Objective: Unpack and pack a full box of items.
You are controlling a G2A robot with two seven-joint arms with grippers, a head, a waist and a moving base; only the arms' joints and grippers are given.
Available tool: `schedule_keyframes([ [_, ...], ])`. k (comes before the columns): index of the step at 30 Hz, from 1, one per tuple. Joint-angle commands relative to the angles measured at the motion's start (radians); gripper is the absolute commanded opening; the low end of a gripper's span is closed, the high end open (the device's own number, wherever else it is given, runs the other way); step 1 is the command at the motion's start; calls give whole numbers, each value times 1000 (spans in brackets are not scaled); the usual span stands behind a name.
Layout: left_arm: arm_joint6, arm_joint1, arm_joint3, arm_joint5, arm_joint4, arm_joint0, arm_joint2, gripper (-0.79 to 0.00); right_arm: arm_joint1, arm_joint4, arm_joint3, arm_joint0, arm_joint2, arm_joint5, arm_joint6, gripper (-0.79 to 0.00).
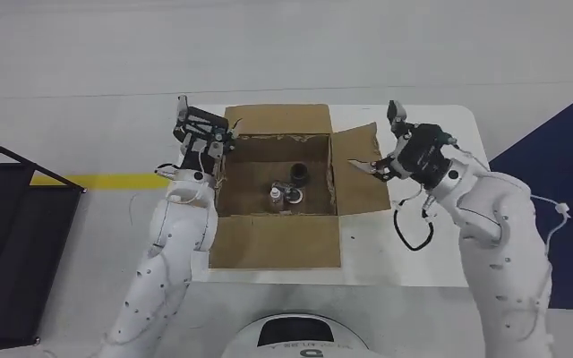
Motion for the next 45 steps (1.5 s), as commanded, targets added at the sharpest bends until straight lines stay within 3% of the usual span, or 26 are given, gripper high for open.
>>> schedule_keyframes([
  [1, 1, 3, -17, 2, -9, 19, -42, 0, -3, 38, 52, 90, -85, -21, 67, 0],
  [9, -1, 10, -1, -4, -71, 66, -181, 0, -22, 168, 210, 279, -309, -43, 205, 0],
  [15, 30, 9, 70, -26, -163, 89, -220, 0, -22, 199, 244, 306, -349, -56, 259, 0],
  [23, 72, 7, 159, -144, -545, 108, -326, 0, -22, 199, 244, 306, -349, -56, 259, 0],
  [26, 68, 11, 159, -182, -573, 106, -357, 0, -28, 191, 301, 335, -437, -81, 345, 0],
  [31, 70, 12, 155, -195, -574, 105, -362, 0, -59, 259, 422, 469, -600, -45, 496, 0],
  [38, 70, 12, 155, -195, -574, 105, -362, 0, -88, 312, 502, 552, -721, -34, 544, -40],
  [45, 70, 12, 155, -195, -574, 105, -362, 0, -108, 333, 566, 589, -799, -16, 563, 0],
])
